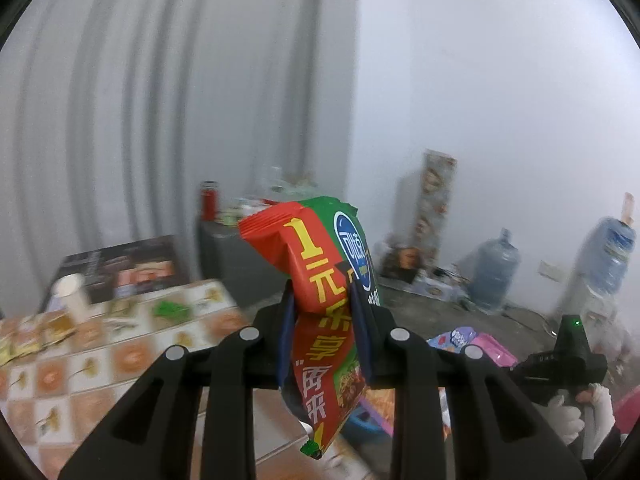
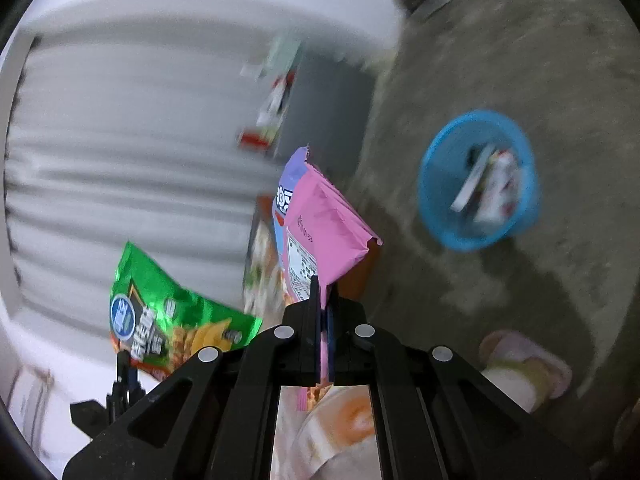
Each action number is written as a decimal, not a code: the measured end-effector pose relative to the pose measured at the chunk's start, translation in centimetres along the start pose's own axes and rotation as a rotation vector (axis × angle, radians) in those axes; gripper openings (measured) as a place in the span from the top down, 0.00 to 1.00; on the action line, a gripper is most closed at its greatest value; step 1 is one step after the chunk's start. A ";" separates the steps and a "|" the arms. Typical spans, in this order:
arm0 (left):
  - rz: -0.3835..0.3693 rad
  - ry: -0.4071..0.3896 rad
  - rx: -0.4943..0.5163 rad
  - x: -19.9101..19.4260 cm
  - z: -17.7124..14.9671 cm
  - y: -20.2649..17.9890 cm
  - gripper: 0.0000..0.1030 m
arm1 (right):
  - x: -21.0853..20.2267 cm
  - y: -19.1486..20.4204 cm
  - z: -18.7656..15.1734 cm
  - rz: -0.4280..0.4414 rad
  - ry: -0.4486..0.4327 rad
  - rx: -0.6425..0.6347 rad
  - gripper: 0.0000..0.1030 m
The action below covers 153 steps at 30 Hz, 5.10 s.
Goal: Collect trash
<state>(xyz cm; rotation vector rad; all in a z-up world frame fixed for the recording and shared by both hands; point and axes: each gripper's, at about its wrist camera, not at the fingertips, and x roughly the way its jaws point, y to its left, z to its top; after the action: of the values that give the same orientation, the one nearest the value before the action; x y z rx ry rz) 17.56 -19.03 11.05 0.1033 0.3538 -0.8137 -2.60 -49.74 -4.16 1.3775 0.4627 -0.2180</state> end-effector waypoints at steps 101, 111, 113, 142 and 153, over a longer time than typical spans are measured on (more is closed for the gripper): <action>0.608 0.297 -0.219 -13.1 -11.9 0.7 0.05 | 0.6 16.1 -22.4 -0.441 -0.199 -1.160 0.07; 0.648 0.392 -0.322 -13.4 -15.5 1.3 0.05 | 2.3 12.0 -24.1 -0.596 -0.058 -1.150 0.07; 0.649 0.399 -0.316 -13.2 -15.5 1.2 0.05 | 2.3 11.9 -24.0 -0.613 -0.068 -1.158 0.07; 0.673 0.400 -0.332 -14.2 -15.9 1.8 0.05 | 2.6 12.7 -24.0 -0.603 -0.073 -1.154 0.07; 0.725 0.390 -0.358 -16.3 -16.3 3.6 0.05 | 3.7 14.1 -26.1 -0.567 -0.059 -1.203 0.07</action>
<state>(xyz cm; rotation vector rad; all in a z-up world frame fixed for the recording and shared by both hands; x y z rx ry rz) 5.44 -1.61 1.33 0.0471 0.7684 0.0016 1.63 -21.18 3.63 0.0458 0.7548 -0.3555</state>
